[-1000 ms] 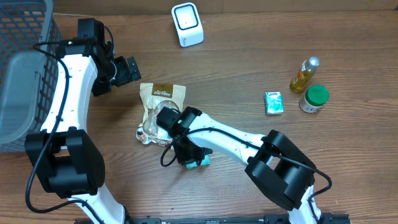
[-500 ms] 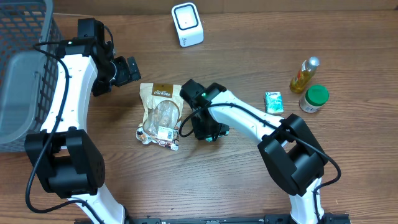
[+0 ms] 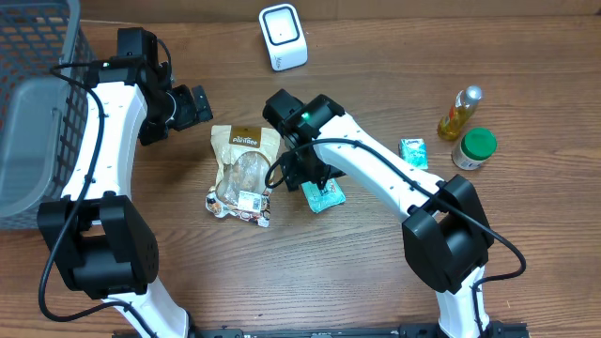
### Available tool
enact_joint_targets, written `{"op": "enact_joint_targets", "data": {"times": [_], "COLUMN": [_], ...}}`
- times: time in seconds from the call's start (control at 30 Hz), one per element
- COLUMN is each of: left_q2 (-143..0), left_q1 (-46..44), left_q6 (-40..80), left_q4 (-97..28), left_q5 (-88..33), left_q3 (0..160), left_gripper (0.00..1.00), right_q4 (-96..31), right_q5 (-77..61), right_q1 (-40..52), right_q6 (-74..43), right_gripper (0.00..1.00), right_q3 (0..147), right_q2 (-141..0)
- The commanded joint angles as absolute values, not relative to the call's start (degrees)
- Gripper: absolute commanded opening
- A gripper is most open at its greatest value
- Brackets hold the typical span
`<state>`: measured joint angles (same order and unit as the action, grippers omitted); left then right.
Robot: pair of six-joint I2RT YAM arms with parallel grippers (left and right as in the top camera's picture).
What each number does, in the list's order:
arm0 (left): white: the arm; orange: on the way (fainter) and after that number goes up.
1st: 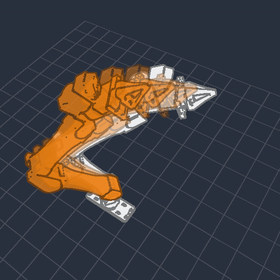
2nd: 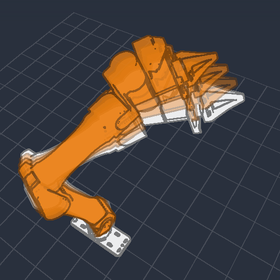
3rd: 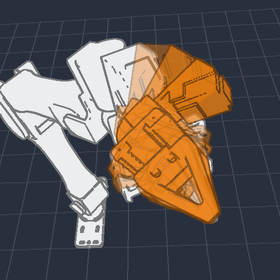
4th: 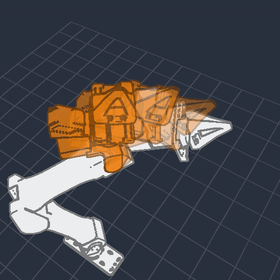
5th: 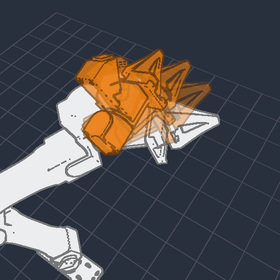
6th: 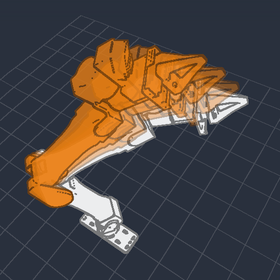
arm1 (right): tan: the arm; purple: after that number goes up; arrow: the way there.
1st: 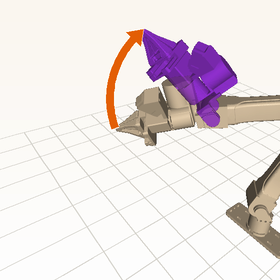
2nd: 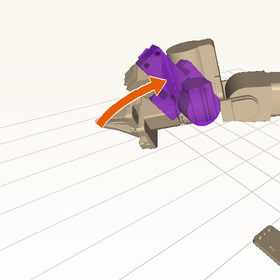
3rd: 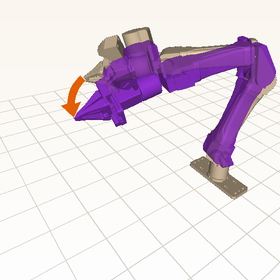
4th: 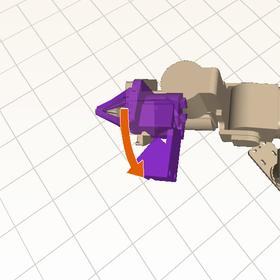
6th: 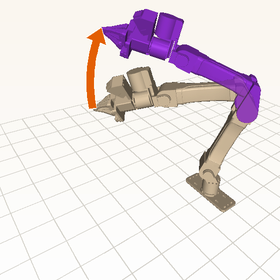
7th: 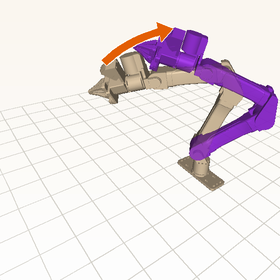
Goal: Scan the item barcode
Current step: 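Grasp the green wipes pack end with the right gripper, then lift the wipes pack and carry it right with the right gripper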
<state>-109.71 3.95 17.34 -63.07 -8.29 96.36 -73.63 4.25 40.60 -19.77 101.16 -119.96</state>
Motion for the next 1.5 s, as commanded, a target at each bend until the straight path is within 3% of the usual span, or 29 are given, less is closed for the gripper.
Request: {"op": "enact_joint_targets", "data": {"times": [0.0, 0.27, 0.8, 1.03, 1.37, 1.47], "left_q2": [-108.95, -108.95, -108.95, -108.95, -108.95, -108.95], "left_q1": [3.77, 3.77, 3.77, 3.77, 3.77, 3.77], "left_q6": [16.08, 16.08, 16.08, 16.08, 16.08, 16.08], "left_q4": [-63.18, -63.18, -63.16, -63.18, -63.16, -63.16], "left_q5": [-8.36, -8.36, -8.36, -8.36, -8.36, -8.36], "left_q3": [96.9, 96.9, 96.9, 96.9, 96.9, 96.9], "left_gripper": [1.0, 1.0, 1.0, 1.0, 1.0, 1.0], "right_q4": [-72.4, -63.94, -52.1, -52.8, -58.15, -59.29], "right_q5": [7.99, 8.14, 7.9, 7.9, 6.94, -0.51], "right_q1": [40.36, 39.29, 37.74, 37.74, 37.32, 35.44], "right_q6": [-19.2, -19.16, -17.5, -17.5, -17.32, -12.88], "right_gripper": [0.8, 0.87, 0.8, 0.53, 0.45, 0.45], "right_q3": [98.61, 91.46, 82.96, 82.94, 88.38, 90.65], "right_q2": [-119.61, -119.61, -119.61, -119.61, -117.05, -113.14]}}
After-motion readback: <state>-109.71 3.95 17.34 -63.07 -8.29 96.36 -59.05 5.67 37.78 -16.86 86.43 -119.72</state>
